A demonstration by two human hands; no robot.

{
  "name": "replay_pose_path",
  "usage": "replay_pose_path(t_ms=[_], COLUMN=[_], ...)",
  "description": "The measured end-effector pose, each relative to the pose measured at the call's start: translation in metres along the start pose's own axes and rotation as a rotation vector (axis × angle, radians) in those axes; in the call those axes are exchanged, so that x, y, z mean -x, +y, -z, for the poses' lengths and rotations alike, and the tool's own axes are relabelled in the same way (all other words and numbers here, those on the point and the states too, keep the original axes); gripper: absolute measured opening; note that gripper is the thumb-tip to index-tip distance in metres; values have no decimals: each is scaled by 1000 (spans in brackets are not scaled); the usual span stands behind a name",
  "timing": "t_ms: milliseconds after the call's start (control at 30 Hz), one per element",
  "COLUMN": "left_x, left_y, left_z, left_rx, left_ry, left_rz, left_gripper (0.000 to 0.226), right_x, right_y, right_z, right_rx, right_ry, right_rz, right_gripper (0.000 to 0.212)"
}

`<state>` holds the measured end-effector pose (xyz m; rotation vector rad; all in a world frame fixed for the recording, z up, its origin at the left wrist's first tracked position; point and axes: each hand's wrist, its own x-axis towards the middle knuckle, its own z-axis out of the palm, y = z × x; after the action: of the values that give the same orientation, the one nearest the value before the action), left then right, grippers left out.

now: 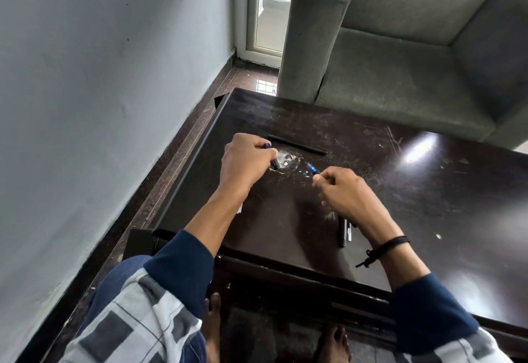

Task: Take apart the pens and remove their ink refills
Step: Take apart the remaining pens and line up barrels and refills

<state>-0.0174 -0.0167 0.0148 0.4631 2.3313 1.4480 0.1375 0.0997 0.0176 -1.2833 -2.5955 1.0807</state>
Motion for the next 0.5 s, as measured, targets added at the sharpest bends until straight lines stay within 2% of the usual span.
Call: replay_pose_path(t_ms=[100,167,333,500], left_x=[13,19,25,23], left_y=[5,3,-7,-12], left_z=[-7,-15,-27,-30], left_rx=[-370,-504,-626,-647], left_ry=[-129,-198,-268,-287], left_rz=[-84,-120,-205,-222], left_gripper=[18,18,26,28], right_x=[-3,-4,-3,-2], right_y=[1,-3,-7,-6], right_z=[6,6,5,9], right_rx=[-267,-433,-589,-745], right_ry=[44,30,32,37], right_rz=[-61,-91,-90,-118], right_gripper=[27,26,21,12])
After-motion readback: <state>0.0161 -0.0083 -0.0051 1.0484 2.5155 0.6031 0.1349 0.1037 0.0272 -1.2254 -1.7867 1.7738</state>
